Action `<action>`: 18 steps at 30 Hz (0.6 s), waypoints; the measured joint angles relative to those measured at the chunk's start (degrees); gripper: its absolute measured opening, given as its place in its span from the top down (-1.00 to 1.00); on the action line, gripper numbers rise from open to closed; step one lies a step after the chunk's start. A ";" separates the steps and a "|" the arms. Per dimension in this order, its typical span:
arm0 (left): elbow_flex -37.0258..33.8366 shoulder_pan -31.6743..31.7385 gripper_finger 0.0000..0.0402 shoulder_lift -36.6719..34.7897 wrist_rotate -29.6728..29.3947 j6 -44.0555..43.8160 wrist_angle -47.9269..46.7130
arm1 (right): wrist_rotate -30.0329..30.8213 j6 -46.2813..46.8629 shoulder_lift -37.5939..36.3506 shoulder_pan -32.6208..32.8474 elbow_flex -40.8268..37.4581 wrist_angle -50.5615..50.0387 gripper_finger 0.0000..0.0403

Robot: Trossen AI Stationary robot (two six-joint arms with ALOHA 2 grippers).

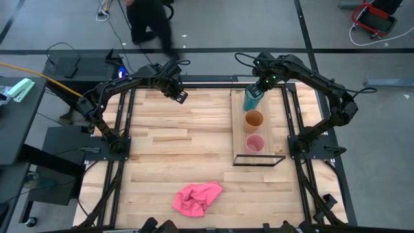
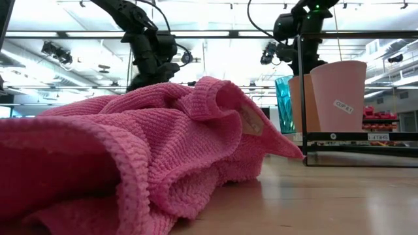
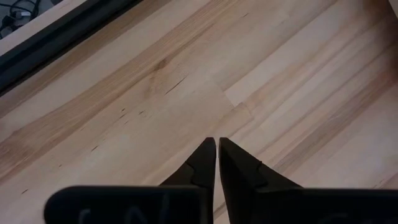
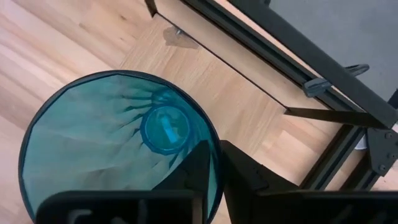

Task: Stack small to large cups/mugs on shelf
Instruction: Put the blue cup on the shelf

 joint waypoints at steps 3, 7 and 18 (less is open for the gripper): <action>0.00 0.00 0.87 0.00 0.00 0.00 0.00 | -2.17 0.01 0.00 -0.46 0.00 0.02 0.78; 0.00 0.00 0.84 0.00 0.00 0.01 0.00 | -2.75 0.11 0.02 -0.56 0.00 0.11 0.77; 0.00 0.02 0.85 0.00 0.00 0.00 -0.02 | -3.53 0.00 0.04 -0.54 0.00 0.22 0.77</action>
